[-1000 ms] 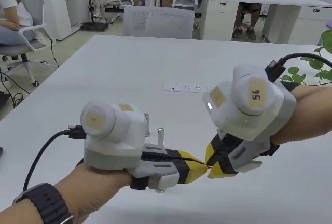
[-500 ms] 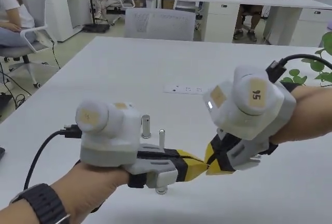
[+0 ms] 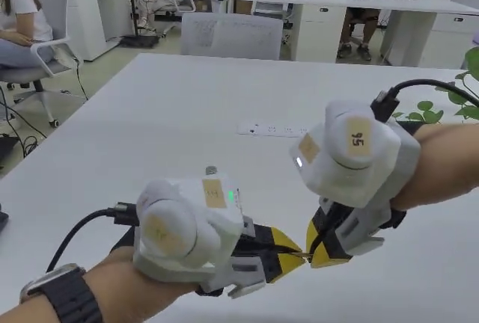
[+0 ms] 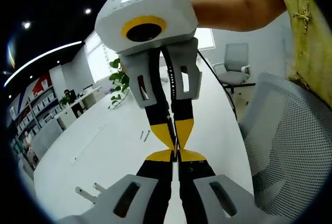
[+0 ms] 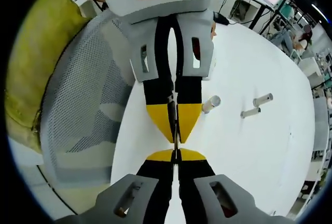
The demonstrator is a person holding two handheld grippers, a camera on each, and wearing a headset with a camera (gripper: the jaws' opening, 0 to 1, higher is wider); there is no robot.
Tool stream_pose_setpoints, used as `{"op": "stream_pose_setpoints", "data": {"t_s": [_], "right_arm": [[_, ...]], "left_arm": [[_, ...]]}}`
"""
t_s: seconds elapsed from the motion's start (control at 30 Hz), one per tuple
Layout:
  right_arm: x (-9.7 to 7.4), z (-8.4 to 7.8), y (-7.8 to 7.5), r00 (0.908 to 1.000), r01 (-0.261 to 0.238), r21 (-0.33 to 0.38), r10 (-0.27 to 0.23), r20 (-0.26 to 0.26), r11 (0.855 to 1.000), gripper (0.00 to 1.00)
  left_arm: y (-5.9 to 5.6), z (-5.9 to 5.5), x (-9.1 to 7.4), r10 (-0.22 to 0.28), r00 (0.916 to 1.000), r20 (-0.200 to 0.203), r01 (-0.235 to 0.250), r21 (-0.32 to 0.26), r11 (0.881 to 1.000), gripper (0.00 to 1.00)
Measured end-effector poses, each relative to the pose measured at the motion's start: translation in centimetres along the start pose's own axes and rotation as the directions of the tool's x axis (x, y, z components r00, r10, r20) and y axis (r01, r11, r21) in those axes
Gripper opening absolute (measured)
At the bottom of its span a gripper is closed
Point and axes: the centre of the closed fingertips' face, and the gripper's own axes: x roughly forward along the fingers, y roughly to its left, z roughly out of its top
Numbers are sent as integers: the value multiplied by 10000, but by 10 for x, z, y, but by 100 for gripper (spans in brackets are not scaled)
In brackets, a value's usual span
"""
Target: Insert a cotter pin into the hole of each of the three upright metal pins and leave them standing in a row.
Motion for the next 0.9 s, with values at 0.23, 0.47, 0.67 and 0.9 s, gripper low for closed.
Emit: {"op": "stream_pose_setpoints", "data": {"t_s": [0.23, 0.47, 0.67, 0.9], "right_arm": [[0, -2, 3, 9999, -127, 164, 128, -57, 9998, 4], [1, -4, 5, 9994, -279, 309, 286, -198, 9991, 4], [2, -2, 6, 9994, -325, 289, 328, -98, 9991, 5], [0, 2, 4, 9992, -190, 332, 179, 346, 9993, 11]], "left_arm": [[-1, 4, 0, 41, 9999, 147, -53, 795, 9968, 2], [-3, 4, 1, -70, 9999, 93, 59, 1163, 9932, 1], [-2, 3, -1, -301, 9991, 311, 291, 330, 9990, 0], [3, 2, -5, -297, 9971, 702, 348, -732, 9967, 0]]}}
